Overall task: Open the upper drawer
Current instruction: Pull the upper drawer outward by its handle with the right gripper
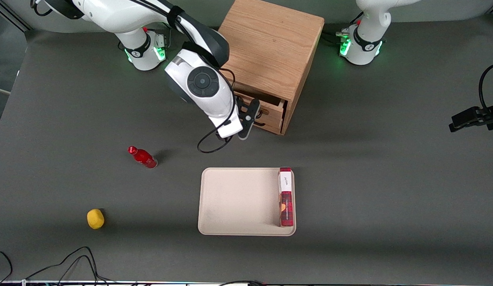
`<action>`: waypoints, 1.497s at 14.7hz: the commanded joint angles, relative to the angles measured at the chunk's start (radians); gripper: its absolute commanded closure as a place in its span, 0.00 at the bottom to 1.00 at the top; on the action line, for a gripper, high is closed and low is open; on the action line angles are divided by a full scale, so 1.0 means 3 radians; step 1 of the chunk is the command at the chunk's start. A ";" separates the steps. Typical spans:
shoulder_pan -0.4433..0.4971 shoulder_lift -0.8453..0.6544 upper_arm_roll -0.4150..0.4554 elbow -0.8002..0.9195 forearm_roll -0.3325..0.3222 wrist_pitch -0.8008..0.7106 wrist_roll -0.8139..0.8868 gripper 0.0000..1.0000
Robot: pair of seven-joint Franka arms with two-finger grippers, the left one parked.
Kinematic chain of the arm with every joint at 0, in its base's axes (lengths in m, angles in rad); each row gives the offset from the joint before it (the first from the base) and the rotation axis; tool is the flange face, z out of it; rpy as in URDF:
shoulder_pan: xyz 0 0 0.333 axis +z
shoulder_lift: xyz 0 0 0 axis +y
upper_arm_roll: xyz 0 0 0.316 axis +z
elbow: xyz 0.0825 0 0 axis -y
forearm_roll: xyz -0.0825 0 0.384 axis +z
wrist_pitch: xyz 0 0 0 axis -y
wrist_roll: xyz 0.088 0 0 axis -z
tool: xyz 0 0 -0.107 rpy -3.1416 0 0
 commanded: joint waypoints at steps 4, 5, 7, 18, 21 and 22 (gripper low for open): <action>0.0001 0.0071 -0.0117 0.0181 -0.0060 0.0021 -0.0158 0.00; 0.0001 0.0086 -0.0153 0.0207 -0.0060 0.0021 -0.0158 0.00; 0.0001 0.0112 -0.0153 0.0253 -0.0060 0.0026 -0.0158 0.00; -0.0029 0.0214 -0.0368 0.0483 -0.0045 0.0036 -0.0275 0.00; -0.0050 0.0270 -0.0373 0.0539 -0.0045 0.0117 -0.0275 0.00; -0.0050 0.0291 -0.0373 0.0555 -0.0045 0.0128 -0.0275 0.00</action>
